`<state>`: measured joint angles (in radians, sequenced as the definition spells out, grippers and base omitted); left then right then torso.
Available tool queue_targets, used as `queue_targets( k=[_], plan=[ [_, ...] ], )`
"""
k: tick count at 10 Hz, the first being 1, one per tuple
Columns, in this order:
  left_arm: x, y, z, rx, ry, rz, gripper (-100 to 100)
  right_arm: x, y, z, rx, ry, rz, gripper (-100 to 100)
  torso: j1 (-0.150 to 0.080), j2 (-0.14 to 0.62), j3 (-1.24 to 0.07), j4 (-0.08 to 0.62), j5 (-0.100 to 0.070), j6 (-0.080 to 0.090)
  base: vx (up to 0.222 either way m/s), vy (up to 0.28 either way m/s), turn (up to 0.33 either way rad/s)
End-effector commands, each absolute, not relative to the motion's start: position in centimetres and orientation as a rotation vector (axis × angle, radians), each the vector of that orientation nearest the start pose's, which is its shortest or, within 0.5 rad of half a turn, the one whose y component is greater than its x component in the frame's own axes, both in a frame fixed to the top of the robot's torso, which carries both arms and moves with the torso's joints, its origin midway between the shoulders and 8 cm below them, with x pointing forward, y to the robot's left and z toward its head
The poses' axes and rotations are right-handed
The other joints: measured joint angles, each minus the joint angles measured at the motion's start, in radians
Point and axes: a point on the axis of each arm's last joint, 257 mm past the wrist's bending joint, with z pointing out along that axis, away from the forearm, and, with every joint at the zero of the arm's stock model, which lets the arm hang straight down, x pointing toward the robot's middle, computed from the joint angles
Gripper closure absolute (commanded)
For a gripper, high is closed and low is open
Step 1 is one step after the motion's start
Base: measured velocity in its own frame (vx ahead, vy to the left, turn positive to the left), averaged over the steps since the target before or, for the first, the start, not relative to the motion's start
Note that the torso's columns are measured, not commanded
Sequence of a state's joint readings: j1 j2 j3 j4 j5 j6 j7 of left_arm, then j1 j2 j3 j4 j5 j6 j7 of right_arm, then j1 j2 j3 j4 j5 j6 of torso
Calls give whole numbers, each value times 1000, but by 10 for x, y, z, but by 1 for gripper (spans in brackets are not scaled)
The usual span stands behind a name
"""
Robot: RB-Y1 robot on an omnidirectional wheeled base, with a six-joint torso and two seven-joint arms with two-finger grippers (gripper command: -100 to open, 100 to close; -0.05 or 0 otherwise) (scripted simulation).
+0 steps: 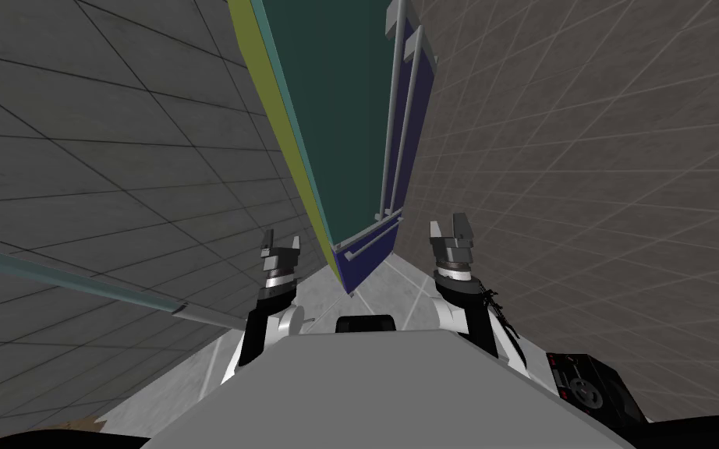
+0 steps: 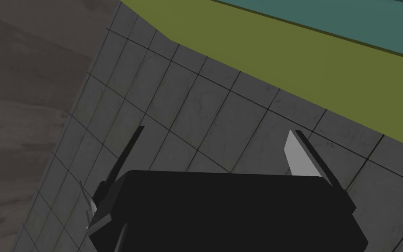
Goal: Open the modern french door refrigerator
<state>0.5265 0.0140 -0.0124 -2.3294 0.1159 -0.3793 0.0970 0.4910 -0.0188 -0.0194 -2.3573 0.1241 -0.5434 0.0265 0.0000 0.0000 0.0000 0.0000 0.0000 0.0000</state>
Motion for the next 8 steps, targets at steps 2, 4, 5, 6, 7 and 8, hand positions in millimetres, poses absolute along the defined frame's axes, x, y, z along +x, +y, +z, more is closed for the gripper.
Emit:
queue_targets(
  k=[2,4,5,6,7,8],
  plan=[
    [351,289,14,-837,588,-1450,0,322,-260,67,451,615,1210,0,0,104,-209,105,0,0,0,0,0],
    [351,289,14,-837,588,-1450,0,322,-260,67,451,615,1210,0,0,248,-497,248,0,0,0,0,0],
    [351,289,14,-837,588,-1450,0,322,-260,67,450,615,1210,0,0,322,-644,322,0,0,0,0,0],
    [351,289,14,-837,588,-1450,0,322,-260,67,450,615,1210,0,0,396,-792,396,0,0,0,0,0],
    [351,289,14,-837,588,-1450,0,322,-260,67,450,615,1210,0,0,470,-939,470,0,0,0,0,0],
    [351,289,14,-837,588,-1450,0,322,-260,67,450,615,1210,0,0,544,-1087,544,0,0,0,0,0]
  ],
)
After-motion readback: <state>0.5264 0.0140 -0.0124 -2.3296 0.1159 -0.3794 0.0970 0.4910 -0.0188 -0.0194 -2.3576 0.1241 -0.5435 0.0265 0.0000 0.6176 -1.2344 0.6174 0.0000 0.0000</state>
